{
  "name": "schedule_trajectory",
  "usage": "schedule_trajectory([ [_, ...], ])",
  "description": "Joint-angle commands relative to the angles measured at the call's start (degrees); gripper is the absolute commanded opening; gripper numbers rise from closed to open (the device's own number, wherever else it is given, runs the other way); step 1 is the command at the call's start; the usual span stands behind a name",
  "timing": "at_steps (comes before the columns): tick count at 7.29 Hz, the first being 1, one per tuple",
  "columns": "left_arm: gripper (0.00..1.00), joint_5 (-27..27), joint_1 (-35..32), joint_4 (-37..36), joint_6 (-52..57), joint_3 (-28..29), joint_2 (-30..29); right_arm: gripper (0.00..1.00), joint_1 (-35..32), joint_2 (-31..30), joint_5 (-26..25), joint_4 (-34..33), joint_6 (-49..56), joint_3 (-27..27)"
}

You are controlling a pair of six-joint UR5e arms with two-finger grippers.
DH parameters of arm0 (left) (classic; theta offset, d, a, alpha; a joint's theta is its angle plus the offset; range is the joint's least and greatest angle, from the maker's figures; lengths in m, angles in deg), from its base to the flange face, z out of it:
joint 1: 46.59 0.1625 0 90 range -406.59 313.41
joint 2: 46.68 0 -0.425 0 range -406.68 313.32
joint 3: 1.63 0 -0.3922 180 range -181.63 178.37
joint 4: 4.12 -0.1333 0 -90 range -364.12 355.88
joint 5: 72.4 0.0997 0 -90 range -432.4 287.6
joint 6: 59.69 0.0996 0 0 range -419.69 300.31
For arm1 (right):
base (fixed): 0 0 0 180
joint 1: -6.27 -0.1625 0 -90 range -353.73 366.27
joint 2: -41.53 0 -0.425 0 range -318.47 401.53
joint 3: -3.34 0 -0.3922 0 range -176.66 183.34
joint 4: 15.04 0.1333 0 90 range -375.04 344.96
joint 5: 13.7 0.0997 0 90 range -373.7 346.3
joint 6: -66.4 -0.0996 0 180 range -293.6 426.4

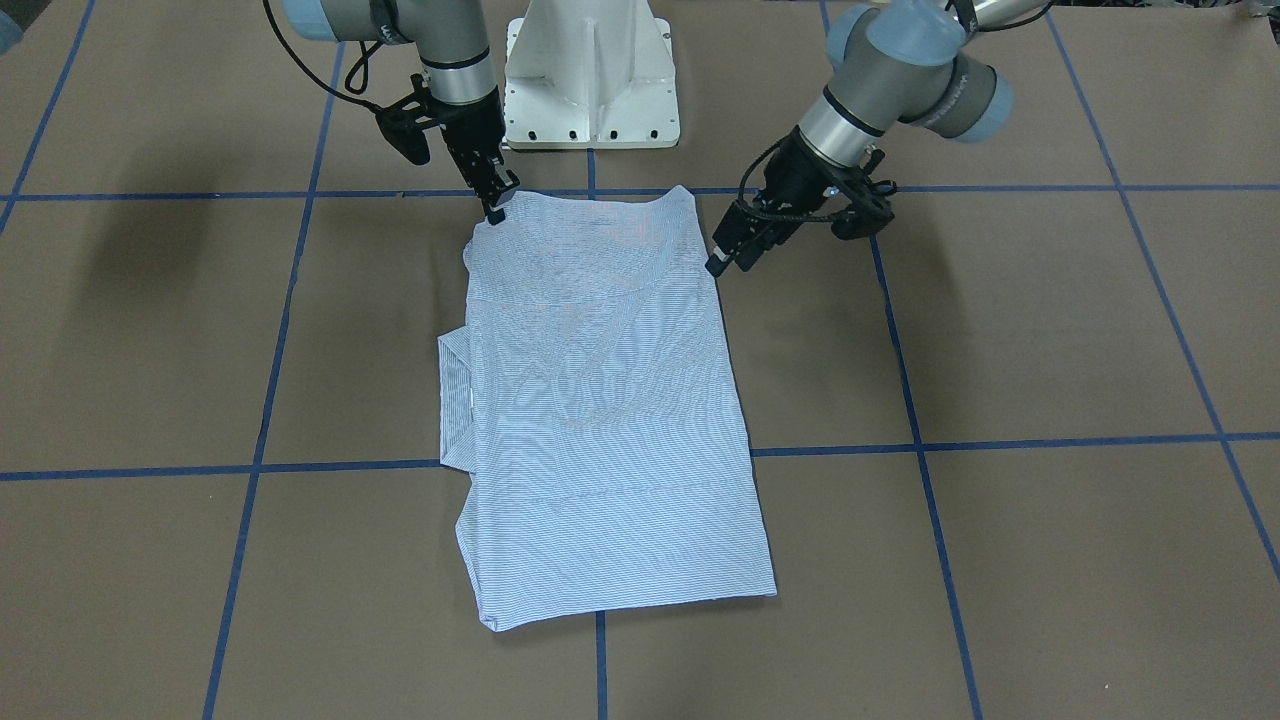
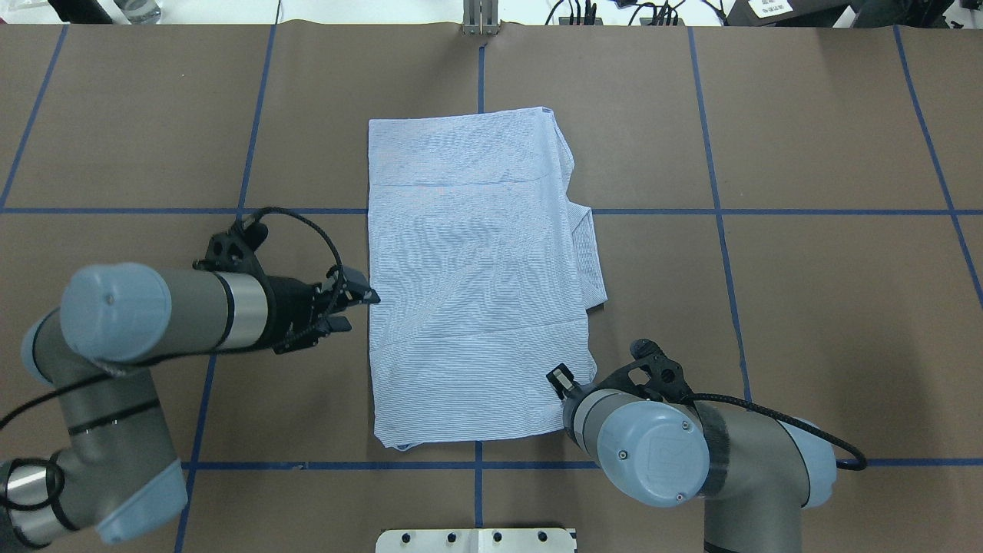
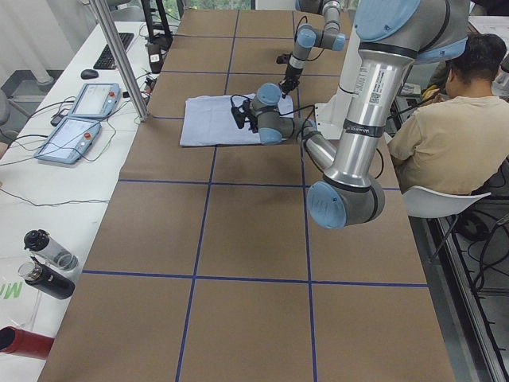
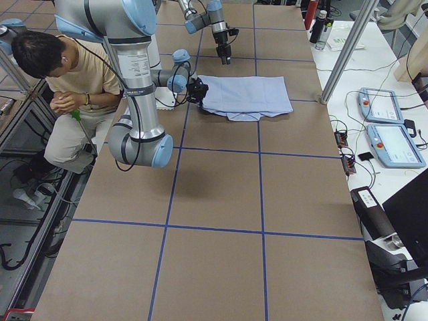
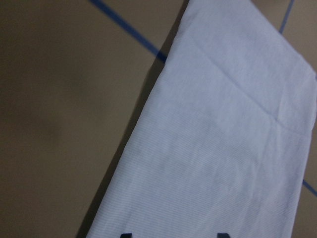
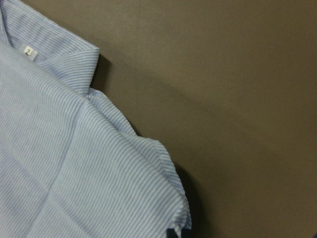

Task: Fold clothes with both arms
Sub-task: 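Lower the left gripper to the other near corner and grasp both near corners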

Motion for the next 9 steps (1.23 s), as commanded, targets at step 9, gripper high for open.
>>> schedule_trajectory([
  [9,0.42,6.57,12.36,-0.51,-5.28,1.78,1.52,0.0,0.07,0.25,0.0,0.0,0.05,-0.02],
])
